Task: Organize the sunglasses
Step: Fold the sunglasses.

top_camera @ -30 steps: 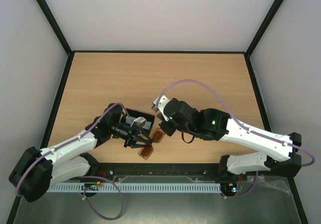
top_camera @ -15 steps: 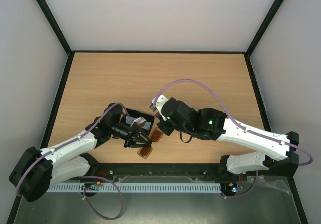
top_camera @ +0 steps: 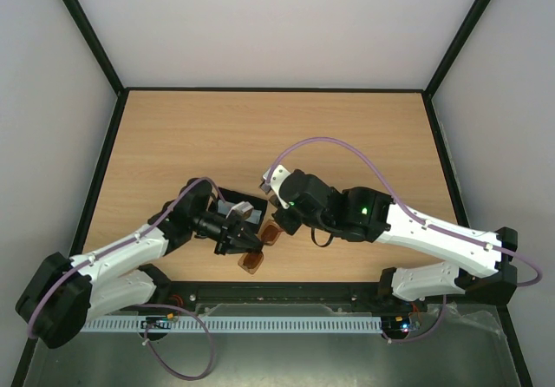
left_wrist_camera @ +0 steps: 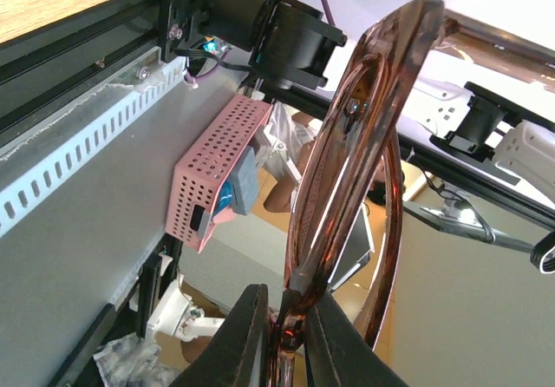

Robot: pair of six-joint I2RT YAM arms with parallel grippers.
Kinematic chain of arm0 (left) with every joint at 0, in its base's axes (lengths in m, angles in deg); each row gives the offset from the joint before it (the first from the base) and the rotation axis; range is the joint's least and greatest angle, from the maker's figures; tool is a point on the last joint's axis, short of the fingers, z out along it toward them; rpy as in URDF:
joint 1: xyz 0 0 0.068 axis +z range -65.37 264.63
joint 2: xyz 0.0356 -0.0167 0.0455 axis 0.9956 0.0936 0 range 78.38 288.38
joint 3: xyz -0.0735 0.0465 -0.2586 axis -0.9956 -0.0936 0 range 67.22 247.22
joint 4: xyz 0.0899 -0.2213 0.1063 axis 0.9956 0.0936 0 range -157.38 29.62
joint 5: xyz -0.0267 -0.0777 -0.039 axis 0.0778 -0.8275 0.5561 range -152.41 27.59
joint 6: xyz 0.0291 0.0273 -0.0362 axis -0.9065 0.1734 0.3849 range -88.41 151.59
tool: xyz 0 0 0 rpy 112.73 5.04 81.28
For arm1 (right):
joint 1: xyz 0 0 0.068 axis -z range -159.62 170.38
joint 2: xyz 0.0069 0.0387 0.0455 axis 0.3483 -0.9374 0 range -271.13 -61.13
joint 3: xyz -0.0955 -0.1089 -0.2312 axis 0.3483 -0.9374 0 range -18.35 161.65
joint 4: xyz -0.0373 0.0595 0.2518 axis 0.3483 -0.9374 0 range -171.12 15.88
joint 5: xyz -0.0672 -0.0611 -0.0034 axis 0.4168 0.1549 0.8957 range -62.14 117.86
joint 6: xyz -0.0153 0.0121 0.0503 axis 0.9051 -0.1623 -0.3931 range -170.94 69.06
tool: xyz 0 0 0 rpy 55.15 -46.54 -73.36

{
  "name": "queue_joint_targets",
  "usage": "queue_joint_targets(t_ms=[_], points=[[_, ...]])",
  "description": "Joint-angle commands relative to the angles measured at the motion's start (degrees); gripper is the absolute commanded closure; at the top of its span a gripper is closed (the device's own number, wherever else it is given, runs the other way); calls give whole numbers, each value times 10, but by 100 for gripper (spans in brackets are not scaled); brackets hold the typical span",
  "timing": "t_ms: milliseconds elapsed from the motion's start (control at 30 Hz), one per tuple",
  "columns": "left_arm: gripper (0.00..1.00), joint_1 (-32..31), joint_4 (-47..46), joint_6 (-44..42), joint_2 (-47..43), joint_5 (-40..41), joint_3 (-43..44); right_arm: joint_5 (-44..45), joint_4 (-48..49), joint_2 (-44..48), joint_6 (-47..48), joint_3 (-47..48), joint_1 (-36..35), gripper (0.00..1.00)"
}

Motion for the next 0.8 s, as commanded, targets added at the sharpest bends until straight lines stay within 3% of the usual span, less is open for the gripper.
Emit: queue_joint_targets(t_ms=[0, 233, 400, 500, 633, 767], points=[[92, -1, 40, 86, 10, -10, 3, -6, 26, 15, -5, 3, -4, 99], [80, 3, 31, 91, 14, -8, 3, -8, 28, 16, -2, 0, -4, 99], [97, 4, 29, 89, 18, -7, 10, -4, 30, 18, -3, -7, -4, 99], [98, 5, 29, 89, 18, -6, 13, 0, 32, 19, -6, -12, -4, 99], [98, 6, 33, 87, 17, -6, 15, 16, 30, 23, -12, -15, -4, 79], [98, 7, 34, 86, 15, -6, 13, 31, 29, 33, -21, -18, -2, 68]])
